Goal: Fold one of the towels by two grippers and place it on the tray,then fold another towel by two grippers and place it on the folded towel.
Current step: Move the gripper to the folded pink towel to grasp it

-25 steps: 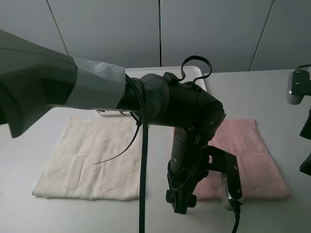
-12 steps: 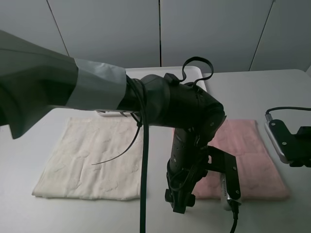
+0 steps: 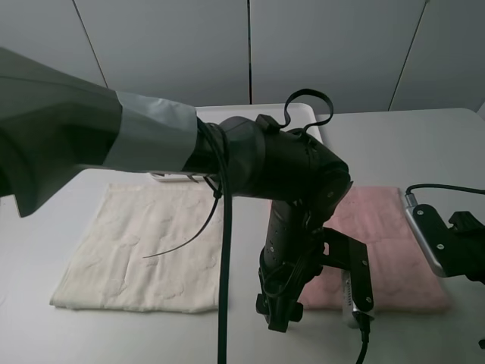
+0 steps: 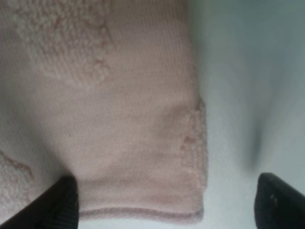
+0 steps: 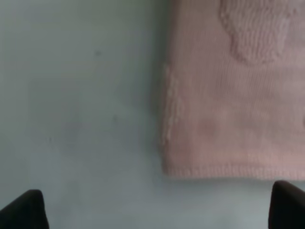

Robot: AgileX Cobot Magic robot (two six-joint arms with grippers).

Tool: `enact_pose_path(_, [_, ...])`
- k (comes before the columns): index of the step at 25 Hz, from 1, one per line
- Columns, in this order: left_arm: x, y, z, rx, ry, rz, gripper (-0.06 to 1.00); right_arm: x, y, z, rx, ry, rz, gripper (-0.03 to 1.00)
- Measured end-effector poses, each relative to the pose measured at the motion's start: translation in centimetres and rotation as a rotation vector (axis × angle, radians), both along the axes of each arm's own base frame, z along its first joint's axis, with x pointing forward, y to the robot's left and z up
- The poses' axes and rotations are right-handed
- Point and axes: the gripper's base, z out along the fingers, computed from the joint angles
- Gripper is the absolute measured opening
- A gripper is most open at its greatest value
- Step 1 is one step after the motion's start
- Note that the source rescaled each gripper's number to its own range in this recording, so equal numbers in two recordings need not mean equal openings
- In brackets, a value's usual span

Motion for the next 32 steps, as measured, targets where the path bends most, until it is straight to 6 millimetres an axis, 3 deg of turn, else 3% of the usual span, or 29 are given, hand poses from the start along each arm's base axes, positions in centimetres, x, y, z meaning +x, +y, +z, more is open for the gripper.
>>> enact_pose_path(15, [0.0, 0.0, 0.0, 0.002, -0.004, 0.010, 1.00, 0.0, 1.4, -2.7, 0.004, 0.055, 0.068, 1.00])
enact_pose_path(25, [0.1, 0.1, 0.0, 0.006, -0.012, 0.011, 1.00, -0.3, 1.3, -3.2, -0.016, 0.029, 0.072, 1.00])
enact_pose_path(28, [0.1, 0.1, 0.0, 0.006, -0.012, 0.011, 1.00, -0.4, 1.2, -3.4, -0.016, -0.004, 0.071, 0.91])
enact_pose_path(32, [0.1, 0.1, 0.0, 0.006, -0.012, 0.011, 1.00, -0.8, 1.2, -3.7, -0.013, -0.035, 0.064, 0.64])
